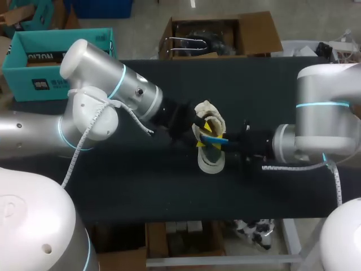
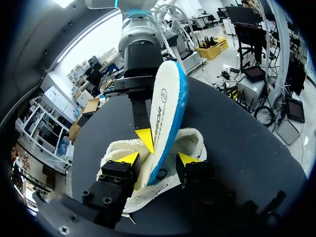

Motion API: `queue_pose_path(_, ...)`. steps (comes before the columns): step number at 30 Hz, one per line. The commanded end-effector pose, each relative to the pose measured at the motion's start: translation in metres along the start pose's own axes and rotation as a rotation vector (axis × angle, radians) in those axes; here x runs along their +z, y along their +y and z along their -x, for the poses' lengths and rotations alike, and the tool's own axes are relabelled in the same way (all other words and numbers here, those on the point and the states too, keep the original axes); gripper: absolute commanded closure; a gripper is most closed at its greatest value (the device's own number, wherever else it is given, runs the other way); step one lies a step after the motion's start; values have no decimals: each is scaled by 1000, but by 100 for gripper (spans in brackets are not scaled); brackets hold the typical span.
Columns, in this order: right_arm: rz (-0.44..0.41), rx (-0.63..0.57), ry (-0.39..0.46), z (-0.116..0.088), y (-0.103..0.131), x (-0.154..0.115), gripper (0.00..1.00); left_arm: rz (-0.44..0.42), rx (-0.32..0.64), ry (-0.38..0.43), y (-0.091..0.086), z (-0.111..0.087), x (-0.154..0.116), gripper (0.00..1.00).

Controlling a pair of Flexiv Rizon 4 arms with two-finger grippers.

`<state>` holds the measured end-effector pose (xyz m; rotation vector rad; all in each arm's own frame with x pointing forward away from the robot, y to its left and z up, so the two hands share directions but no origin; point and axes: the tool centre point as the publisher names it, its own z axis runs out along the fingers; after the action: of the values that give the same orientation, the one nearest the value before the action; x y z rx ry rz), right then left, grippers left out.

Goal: Open the shoe tongue, take the insole out of the shoe, put the insole back into the shoe, and pack the shoe into the shoebox

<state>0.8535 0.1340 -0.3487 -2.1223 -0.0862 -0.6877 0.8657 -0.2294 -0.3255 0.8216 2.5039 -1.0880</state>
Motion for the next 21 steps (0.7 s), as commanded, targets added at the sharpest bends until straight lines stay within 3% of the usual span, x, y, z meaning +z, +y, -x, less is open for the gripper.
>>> queue_pose_path(1, 11, 8, -19, -3, -3, -2, 100, -11, 16, -12, -9, -10, -9, 53)
queue_pose_path(4, 9, 10, -23, -3, -3, -2, 100, -15, 32, -19, -14, -10, -10, 59)
queue_pose_path(5, 8, 11, -24, -4, -3, -2, 100, -16, 36, -22, -15, -9, -10, 66)
queue_pose_path(7, 7, 12, -27, -4, -3, -1, 100, -17, 40, -26, -17, -10, -10, 100)
queue_pose_path(12, -2, 15, -32, 0, -8, -4, 100, -7, 45, -18, -16, -10, -7, 100)
queue_pose_path(14, 6, 10, -30, 3, -15, -8, 66, -5, 45, -15, -16, -11, -7, 100)
queue_pose_path(16, 25, 8, -31, 6, -22, -14, 62, -6, 43, -13, -16, -11, -6, 100)
queue_pose_path(20, 45, -3, -18, 14, -34, -23, 66, -9, 39, -11, -15, -11, -6, 100)
queue_pose_path(21, 43, -7, -15, 15, -36, -25, 73, -9, 39, -12, -15, -11, -6, 100)
